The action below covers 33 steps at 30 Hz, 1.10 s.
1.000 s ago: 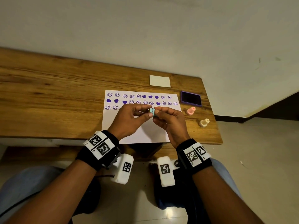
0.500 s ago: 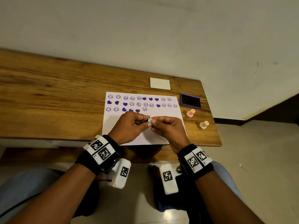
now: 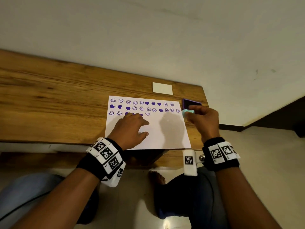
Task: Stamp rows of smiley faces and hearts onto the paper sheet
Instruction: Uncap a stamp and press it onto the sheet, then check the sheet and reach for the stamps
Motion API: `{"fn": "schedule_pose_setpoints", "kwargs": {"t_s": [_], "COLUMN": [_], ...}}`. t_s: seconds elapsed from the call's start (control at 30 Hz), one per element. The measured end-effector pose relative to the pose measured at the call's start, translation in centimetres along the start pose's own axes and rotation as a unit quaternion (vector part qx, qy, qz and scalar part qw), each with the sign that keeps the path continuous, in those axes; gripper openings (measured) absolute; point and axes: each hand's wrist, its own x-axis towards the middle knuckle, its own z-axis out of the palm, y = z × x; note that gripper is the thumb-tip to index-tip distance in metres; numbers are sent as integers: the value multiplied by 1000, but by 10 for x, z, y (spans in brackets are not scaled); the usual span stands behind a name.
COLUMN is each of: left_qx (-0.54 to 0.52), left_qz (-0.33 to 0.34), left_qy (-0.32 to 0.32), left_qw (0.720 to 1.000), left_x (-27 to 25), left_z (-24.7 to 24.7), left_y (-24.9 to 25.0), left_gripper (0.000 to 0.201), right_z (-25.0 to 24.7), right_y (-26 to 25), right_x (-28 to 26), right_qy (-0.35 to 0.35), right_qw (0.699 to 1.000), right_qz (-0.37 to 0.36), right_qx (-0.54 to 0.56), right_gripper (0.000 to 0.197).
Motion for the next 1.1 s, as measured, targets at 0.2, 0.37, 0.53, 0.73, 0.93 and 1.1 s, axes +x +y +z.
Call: {"fn": "schedule_pose_setpoints", "kwargs": {"t_s": [0.2,0.37,0.53,0.73,0.93,1.1], "left_qx": [75,79,79,61,65,93], "left_qz": [-13,-17,-19,-13,-54,-123], "left_qy": [-45,-48,-52,-17,52,24], "left_qw": [996,996,995,998,995,988], "left_x": [2,1,2,0,0,-4], "left_z": [-1,-2,-3,-8,-26,-30], "left_y": [-2,-1,-2,-2,-21,-42], "left_gripper": [50,50,50,46,46,65], "right_z": [-30,-44,-41,-46,-18,16], "right_y": [3,14,23,11,4,33], "right_x": [30,52,57,48,-6,-16], "right_qy": [60,3,-35,-31,-5,-73], "right_qw": [964,920,902,917,929,883], "right_qz": [-58,8,40,32,-42,-39], "right_qx": [-251,-392,-427,-396,-368,-462], "right_gripper": [27,30,32,49,30,56]}}
